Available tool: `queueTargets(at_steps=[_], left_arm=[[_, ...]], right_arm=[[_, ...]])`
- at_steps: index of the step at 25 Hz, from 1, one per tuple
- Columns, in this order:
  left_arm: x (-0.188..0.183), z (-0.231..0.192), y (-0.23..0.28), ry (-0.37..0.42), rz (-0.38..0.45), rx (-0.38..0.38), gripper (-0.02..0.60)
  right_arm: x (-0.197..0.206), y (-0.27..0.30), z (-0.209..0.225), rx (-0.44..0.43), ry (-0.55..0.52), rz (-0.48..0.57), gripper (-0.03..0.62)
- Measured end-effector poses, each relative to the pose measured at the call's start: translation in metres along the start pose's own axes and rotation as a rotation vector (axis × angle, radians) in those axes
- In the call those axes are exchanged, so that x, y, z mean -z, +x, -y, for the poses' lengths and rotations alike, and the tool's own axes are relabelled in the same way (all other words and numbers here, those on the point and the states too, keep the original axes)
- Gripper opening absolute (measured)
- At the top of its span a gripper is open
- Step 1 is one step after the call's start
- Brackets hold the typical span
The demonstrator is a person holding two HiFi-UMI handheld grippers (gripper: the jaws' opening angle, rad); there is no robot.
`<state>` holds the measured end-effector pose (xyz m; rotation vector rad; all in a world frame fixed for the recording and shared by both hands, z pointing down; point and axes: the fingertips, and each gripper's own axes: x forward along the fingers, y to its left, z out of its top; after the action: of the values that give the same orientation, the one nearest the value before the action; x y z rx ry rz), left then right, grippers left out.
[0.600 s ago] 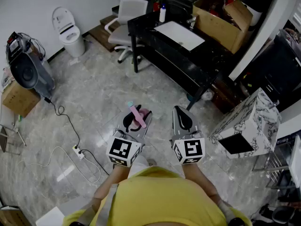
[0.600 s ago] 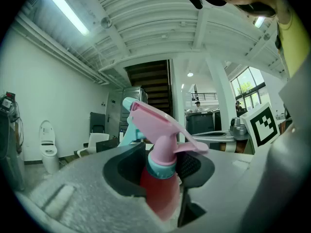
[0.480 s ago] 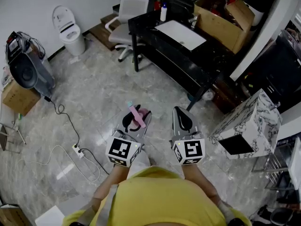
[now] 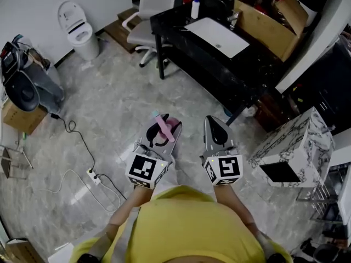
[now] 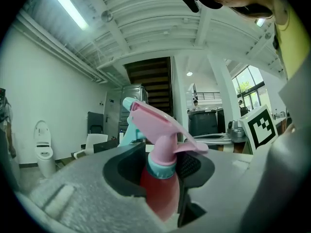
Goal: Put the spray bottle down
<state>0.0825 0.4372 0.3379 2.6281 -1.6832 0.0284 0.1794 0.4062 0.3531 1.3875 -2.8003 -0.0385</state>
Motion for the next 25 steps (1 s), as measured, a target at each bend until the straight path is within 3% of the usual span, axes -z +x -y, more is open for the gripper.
queueTargets(at_steps=[15,25], left_arm=[[-0.017,-0.192,0.155,0.035,0.026,0.042,0.167],[-0.002,-0.251,0.208,0.004,0.011,0.056,0.167]], right_arm=[[-0.009,0.235,0.046,0.03,-0.02,-0.008,0.0],[0.011,0.308,0.063,0.036,-0.011,-0.053,0.0]])
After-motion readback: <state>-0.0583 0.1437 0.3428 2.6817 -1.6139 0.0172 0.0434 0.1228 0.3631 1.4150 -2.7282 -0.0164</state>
